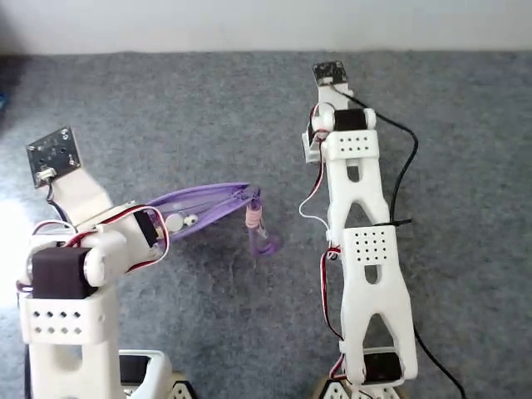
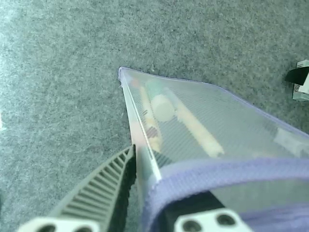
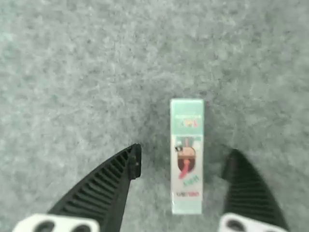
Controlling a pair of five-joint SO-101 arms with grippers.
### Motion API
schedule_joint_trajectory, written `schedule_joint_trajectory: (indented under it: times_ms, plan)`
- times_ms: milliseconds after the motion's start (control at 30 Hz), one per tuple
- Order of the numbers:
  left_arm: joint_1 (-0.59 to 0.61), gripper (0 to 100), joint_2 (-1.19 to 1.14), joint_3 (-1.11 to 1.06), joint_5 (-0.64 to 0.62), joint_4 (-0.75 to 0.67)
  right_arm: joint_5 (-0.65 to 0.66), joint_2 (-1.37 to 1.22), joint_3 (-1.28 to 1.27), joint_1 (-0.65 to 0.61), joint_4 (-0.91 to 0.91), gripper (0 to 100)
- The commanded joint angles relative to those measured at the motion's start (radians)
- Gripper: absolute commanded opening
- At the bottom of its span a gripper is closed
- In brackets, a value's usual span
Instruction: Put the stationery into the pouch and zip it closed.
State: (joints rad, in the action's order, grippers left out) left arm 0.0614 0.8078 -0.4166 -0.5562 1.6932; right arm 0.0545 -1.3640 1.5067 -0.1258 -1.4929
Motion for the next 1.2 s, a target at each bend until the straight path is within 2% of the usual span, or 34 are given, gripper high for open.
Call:
schedule_joint_trajectory:
  times_ms: [0,133,400,500,667,733,833,1033,1167]
  plan:
    - [0.008,1,0.012,-0.002,-0.011,-0.021,0.011,-0.012,0.058,0.007,0.018,20.5]
    - [0.008,1,0.012,-0.004,-0.011,-0.023,0.008,-0.016,0.061,0.012,-0.028,20.4]
    - [0.008,1,0.012,-0.021,-0.011,-0.026,0.011,0.058,0.078,0.008,-0.294,20.3]
    - [0.008,1,0.012,-0.019,-0.011,-0.026,0.011,0.104,0.071,0.013,-0.305,19.9]
    - [0.008,1,0.012,-0.018,-0.011,-0.026,0.011,0.143,0.071,0.027,-0.302,5.4]
    - [0.008,1,0.012,-0.016,-0.011,-0.026,0.012,0.143,0.071,0.027,-0.300,3.1]
    - [0.008,1,0.012,-0.016,-0.011,-0.026,0.012,0.143,0.071,0.027,-0.272,8.7]
    - [0.008,1,0.012,-0.016,-0.011,-0.026,0.012,0.139,0.068,0.019,-0.189,31.0]
    - [0.008,1,0.012,-0.018,-0.011,-0.026,0.006,0.114,0.075,-0.005,-0.133,32.0]
